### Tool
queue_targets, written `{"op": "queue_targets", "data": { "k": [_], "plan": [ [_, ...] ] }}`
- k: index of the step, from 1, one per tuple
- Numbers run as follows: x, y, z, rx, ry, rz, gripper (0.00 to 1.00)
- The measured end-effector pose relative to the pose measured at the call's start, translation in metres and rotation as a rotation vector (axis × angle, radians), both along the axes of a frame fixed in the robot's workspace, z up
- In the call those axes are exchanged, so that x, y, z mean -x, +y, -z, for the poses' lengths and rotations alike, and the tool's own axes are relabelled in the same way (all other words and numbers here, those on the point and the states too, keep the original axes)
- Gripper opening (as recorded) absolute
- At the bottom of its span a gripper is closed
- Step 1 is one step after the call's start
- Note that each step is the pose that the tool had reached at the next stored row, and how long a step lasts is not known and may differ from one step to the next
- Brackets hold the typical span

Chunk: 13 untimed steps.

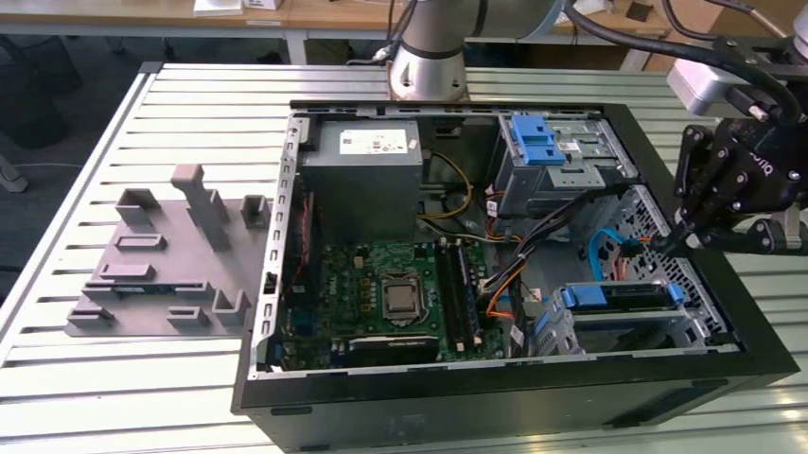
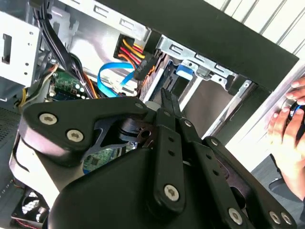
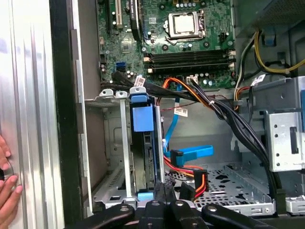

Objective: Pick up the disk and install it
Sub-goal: 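Insert the first disk wire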

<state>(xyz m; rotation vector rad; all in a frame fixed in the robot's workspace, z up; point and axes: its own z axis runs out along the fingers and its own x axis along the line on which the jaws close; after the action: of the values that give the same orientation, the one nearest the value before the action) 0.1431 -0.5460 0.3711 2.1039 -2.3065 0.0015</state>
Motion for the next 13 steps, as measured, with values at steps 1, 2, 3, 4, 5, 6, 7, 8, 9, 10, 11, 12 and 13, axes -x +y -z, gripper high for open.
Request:
{"op": "queue_targets", "data": {
  "k": [1, 2, 3, 4, 5, 6, 7, 8, 9, 10, 11, 12, 13],
  "plan": [
    [-0.0007, 0.0, 0.0001, 0.0012, 0.0, 0.003, 0.11],
    [-0.0016, 0.0001, 0.0003, 0.0039, 0.0001, 0.005, 0.11],
    [-0.0023, 0.0003, 0.0004, 0.007, 0.0001, 0.008, 0.11],
    [-0.0028, 0.0005, 0.0008, 0.0076, 0.0002, 0.014, 0.17],
    [-0.0028, 0.0008, 0.0012, 0.0079, 0.0002, 0.024, 0.17],
    [-0.0028, 0.0011, 0.0016, 0.0079, 0.0003, 0.032, 0.17],
    [-0.0029, 0.0016, 0.002, 0.0081, 0.0003, 0.041, 0.17],
    [-0.0029, 0.0021, 0.0025, 0.0081, 0.0005, 0.049, 0.19],
    [-0.003, 0.0025, 0.003, 0.008, 0.0007, 0.057, 0.19],
    [-0.003, 0.0032, 0.0034, 0.008, 0.0008, 0.063, 0.25],
    [-0.0031, 0.0045, 0.0039, 0.008, 0.0011, 0.067, 0.25],
    [-0.0032, 0.0065, 0.0043, 0.0079, 0.0017, 0.069, 0.25],
    [-0.0034, 0.0092, 0.0046, 0.0079, 0.0023, 0.07, 0.25]
  ]
}}
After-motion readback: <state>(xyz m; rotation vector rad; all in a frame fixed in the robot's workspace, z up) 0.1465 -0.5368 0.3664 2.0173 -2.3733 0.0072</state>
